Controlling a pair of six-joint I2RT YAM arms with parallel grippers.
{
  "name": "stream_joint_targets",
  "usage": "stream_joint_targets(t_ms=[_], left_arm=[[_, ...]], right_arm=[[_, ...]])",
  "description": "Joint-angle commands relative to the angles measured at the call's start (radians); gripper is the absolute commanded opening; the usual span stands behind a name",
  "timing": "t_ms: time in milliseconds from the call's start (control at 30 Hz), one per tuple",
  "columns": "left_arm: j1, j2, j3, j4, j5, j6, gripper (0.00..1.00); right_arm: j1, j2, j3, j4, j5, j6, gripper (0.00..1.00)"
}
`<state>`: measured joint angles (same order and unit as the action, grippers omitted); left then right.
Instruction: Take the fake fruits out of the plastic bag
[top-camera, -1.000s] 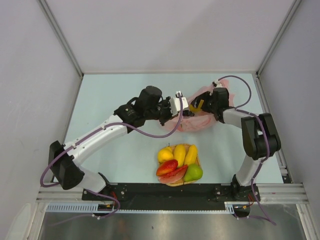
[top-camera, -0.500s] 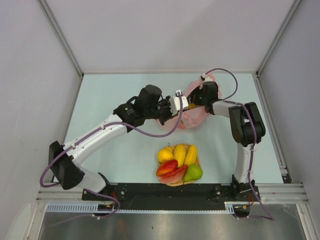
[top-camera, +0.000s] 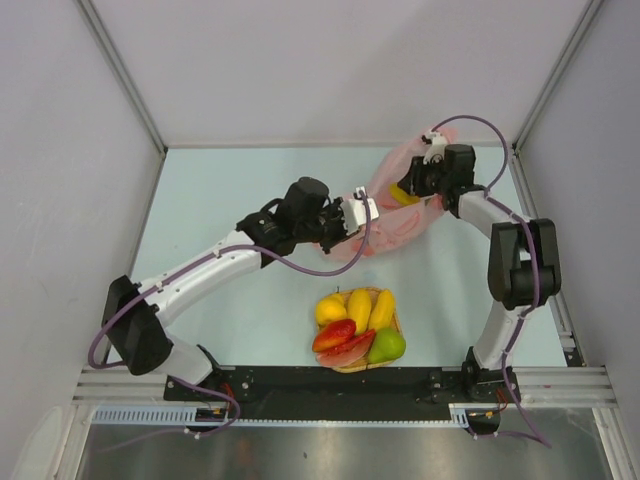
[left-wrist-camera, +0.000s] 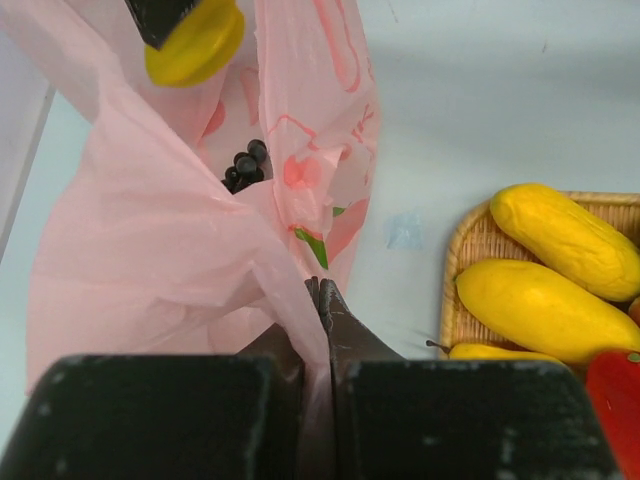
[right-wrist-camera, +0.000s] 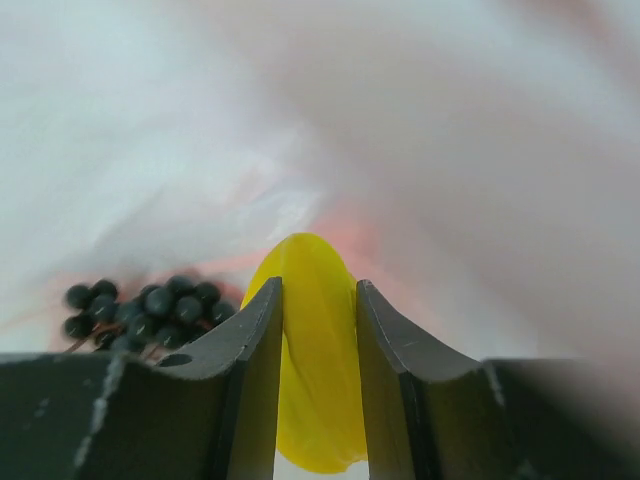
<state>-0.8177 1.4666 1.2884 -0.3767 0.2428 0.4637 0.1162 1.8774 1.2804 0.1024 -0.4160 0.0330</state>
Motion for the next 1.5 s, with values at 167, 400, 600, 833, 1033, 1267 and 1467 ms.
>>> stream_joint_targets(t_ms=[167, 400, 600, 833, 1033, 1267, 1467], left_arm=[[0.017, 0.005, -0.032, 0.053, -0.017, -0.002, 0.0], [0.022, -0.019, -0.081, 0.056, -0.02, -0.01, 0.0], [0.025, -0.002, -0.083, 0.07, -0.013, -0.031, 0.0], [0.026, 0.043, -0.064, 0.079, -0.008, -0.065, 0.0], [0.048, 0.084, 0.0, 0.081, -0.037, -0.077, 0.0], [0.135, 0.121, 0.08, 0.056, -0.007, -0.103, 0.0], [0.161, 0.109, 0.094, 0.052, 0.073, -0.132, 0.0]], right_arm=[[0.011, -0.266, -0.113, -0.205, -0.178, -0.197, 0.01], [0.051, -0.414, -0.34, -0.208, -0.179, -0.272, 0.0], [0.054, -0.518, -0.336, -0.112, -0.19, -0.26, 0.0], [0.054, -0.656, -0.27, -0.098, -0.207, -0.265, 0.0], [0.059, -0.817, -0.259, -0.231, -0.259, -0.306, 0.0], [0.112, -0.991, -0.26, -0.599, -0.4, -0.531, 0.0], [0.243, -1.018, -0.331, -0.725, -0.435, -0.569, 0.0]])
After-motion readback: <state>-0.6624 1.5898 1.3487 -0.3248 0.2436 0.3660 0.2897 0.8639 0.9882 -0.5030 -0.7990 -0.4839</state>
